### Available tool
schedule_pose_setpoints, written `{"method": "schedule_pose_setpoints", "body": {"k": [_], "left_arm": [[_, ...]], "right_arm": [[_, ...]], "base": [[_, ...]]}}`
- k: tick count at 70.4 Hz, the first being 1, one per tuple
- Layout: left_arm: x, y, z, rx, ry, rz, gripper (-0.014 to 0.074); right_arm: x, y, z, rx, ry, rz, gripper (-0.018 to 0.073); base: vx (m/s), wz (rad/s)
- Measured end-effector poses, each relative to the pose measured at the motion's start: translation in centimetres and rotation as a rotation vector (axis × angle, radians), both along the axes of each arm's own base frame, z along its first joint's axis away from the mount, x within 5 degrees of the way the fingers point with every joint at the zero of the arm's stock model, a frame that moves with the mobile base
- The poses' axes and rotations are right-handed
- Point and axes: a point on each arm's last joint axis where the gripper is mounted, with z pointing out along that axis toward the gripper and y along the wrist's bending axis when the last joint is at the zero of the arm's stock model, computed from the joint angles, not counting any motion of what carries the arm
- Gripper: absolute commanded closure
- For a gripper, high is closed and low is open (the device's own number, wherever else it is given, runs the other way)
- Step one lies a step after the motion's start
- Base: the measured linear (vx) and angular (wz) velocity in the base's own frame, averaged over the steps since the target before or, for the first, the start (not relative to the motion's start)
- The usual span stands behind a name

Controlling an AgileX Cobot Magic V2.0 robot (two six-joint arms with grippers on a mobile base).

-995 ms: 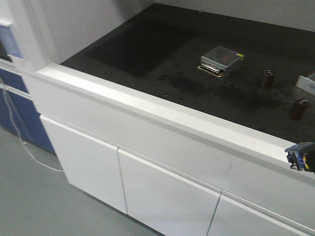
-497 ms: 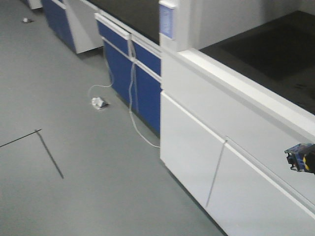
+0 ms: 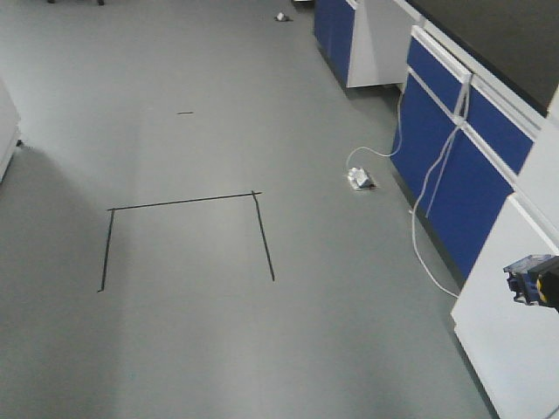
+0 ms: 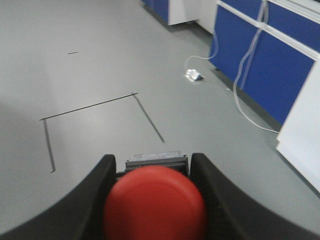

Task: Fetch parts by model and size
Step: 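Drive the base to the bench with the red tray, holding both buttons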

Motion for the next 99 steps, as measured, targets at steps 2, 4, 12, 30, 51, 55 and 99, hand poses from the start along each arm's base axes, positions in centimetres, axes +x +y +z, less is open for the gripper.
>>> {"method": "schedule_pose_setpoints", "body": {"k": [2,4,12,30,51,55,99], "left_arm": [[0.00,0.00,0.00,0.000,0.000,0.000,0.0603],[0.00,0.00,0.00,0.000,0.000,0.000,0.0603],[0.00,0.00,0.00,0.000,0.000,0.000,0.0603],[0.00,0.00,0.00,0.000,0.000,0.000,0.0603],[0.00,0.00,0.00,0.000,0.000,0.000,0.0603],[0.00,0.00,0.00,0.000,0.000,0.000,0.0603],[0.00,0.00,0.00,0.000,0.000,0.000,0.0603]], "right_arm": [[0.00,0.00,0.00,0.000,0.000,0.000,0.0569],[0.00,0.00,0.00,0.000,0.000,0.000,0.0569],[0.00,0.00,0.00,0.000,0.000,0.000,0.0569],[0.00,0.00,0.00,0.000,0.000,0.000,0.0569],[0.00,0.00,0.00,0.000,0.000,0.000,0.0569],[0.00,0.00,0.00,0.000,0.000,0.000,0.0569],[0.00,0.00,-0.01,0.000,0.001,0.000,0.0569]], "base": [[0.03,0.53],[0.05,0.42],[0.08,0.27],[0.15,0.16],[0.33,0.11],[0.45,0.05],[0.58,0.00]]}}
